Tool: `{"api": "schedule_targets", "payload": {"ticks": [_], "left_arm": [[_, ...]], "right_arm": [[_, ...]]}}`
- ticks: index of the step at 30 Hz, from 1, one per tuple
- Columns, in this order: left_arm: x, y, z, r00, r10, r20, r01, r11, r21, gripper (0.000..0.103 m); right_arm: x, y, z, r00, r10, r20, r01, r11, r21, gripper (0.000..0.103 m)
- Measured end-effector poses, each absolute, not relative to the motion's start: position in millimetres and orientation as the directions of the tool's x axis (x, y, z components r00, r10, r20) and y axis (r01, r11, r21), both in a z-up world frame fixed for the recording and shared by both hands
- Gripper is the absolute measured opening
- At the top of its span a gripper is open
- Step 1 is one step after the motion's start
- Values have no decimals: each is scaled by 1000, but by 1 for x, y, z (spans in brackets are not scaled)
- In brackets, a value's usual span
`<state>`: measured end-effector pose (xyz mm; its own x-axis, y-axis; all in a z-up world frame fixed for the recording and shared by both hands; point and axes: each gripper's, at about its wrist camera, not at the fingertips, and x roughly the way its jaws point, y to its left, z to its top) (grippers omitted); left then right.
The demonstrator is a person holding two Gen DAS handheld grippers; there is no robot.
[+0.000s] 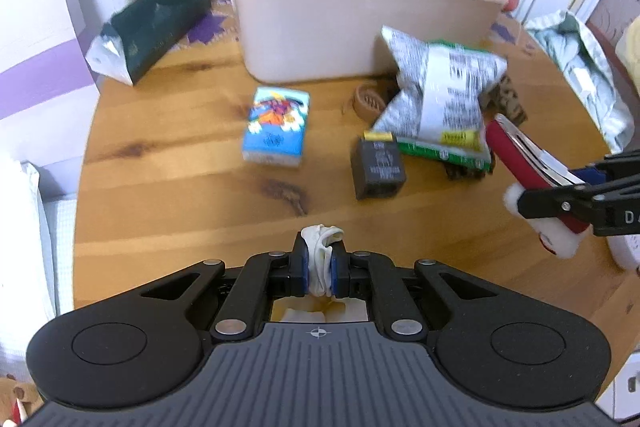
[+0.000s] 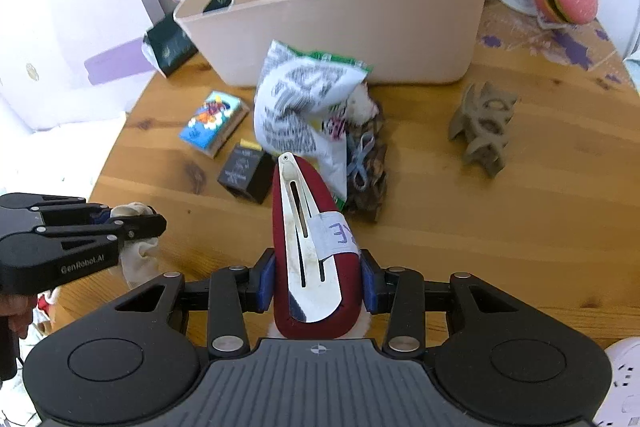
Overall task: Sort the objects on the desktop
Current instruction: 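Carry the scrunchie and hair clip over the basket with both tools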
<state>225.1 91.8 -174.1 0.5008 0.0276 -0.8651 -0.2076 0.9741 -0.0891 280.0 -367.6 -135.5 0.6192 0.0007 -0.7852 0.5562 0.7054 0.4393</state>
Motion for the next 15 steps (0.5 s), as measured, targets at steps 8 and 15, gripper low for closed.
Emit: {"api": "schedule_targets", "payload": {"ticks": [8,15], "left_arm": [[247,112,-134,547,26,-837,-216,970,-111,9],[266,118,-104,597,27,-802,-202,972,-117,9]], "right_arm": [[268,-387,-106,657,-86,-749,564,715,413,39],[257,-416,-83,683,-169,-710,583,712,391,39]]}}
